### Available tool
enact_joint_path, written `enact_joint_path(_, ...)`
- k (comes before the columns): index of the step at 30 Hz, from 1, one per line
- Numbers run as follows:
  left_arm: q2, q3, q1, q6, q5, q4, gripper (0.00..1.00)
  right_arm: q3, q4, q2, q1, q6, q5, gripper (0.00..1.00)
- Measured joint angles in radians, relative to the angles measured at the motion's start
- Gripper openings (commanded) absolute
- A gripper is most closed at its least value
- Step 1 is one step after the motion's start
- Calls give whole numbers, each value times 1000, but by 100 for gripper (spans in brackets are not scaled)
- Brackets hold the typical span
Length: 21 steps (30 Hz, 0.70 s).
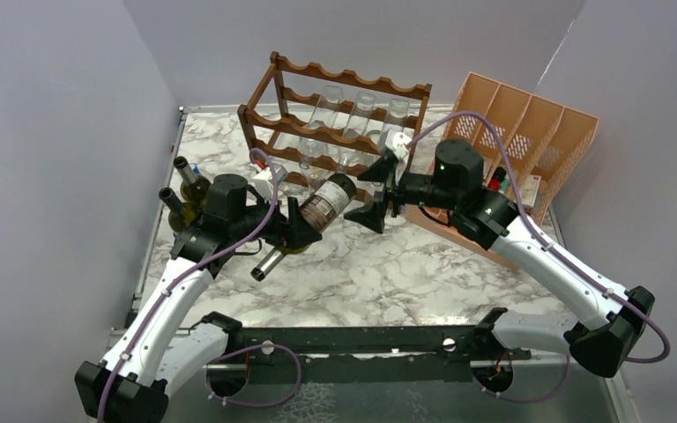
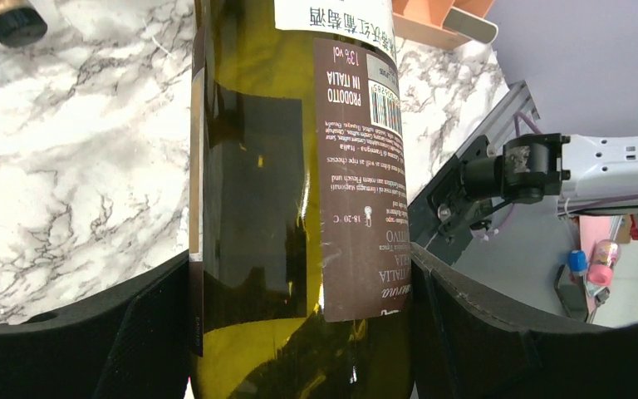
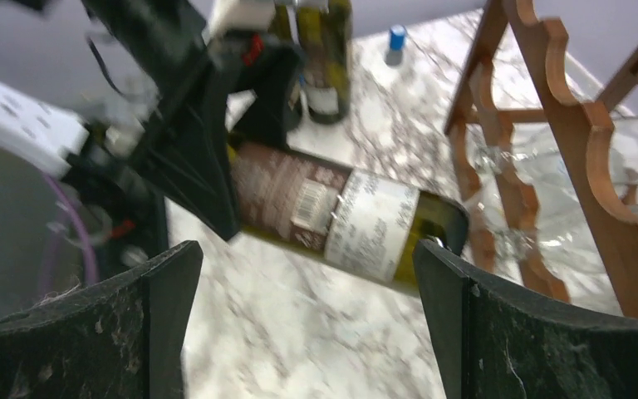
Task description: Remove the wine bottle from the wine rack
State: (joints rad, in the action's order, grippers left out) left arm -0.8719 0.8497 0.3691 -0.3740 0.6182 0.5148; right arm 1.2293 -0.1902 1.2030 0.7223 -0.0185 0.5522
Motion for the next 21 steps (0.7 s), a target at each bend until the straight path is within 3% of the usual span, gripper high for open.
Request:
enact_joint_path(6,-21,-30,0,0,0,19,44,-123,-3,0,2,-314,0,100)
enact_joint_path(13,-28,-74,0,-5,8,46,44,-214,-8,36,20,-675,153,100)
enact_joint_path(21,-50,-135,0,-7,21,71,44,-300,57,102,93,-901,209,100)
